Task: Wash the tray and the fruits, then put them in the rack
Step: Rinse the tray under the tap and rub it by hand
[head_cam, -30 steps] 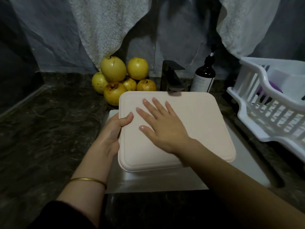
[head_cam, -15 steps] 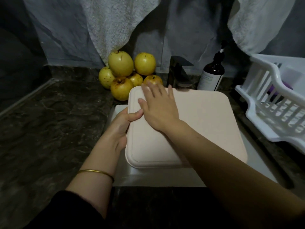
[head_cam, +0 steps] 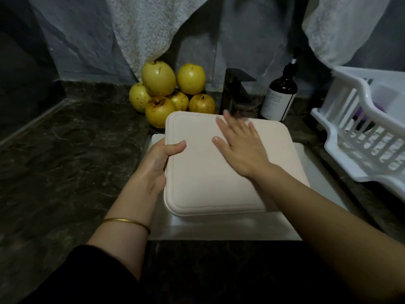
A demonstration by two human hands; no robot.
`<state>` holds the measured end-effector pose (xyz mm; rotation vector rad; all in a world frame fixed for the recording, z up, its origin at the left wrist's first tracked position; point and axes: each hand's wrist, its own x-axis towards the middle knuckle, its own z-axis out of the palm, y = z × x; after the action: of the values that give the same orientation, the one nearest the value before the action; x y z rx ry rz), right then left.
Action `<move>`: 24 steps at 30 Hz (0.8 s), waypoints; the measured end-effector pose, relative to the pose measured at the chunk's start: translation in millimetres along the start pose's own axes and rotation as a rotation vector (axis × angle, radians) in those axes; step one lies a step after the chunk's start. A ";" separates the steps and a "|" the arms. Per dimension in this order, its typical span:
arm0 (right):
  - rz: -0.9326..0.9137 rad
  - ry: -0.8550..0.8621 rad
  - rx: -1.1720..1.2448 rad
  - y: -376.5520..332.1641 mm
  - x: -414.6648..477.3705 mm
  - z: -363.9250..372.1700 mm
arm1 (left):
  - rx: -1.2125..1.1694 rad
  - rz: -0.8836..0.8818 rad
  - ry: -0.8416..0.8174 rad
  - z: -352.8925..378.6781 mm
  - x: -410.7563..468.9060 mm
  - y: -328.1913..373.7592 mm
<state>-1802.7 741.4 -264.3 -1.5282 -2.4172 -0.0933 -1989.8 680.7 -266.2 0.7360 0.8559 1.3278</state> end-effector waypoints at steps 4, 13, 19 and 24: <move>0.348 0.020 0.030 31.1 -4.2 0.8 | 0.009 0.017 -0.004 -1.8 0.1 1.3; 0.920 0.180 0.259 66.6 -11.0 -13.8 | 0.021 -0.006 0.008 -0.8 -2.8 3.0; 0.991 0.312 0.306 77.1 -11.8 -26.0 | -0.049 -0.151 0.022 -2.5 -1.6 3.6; 0.918 0.251 0.207 58.1 -13.0 -5.5 | -0.064 -0.157 -0.015 1.0 -1.0 0.6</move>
<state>-1744.5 754.3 -268.0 -2.1821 -1.3131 0.1402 -1989.3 679.7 -265.0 0.6155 0.8380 1.2024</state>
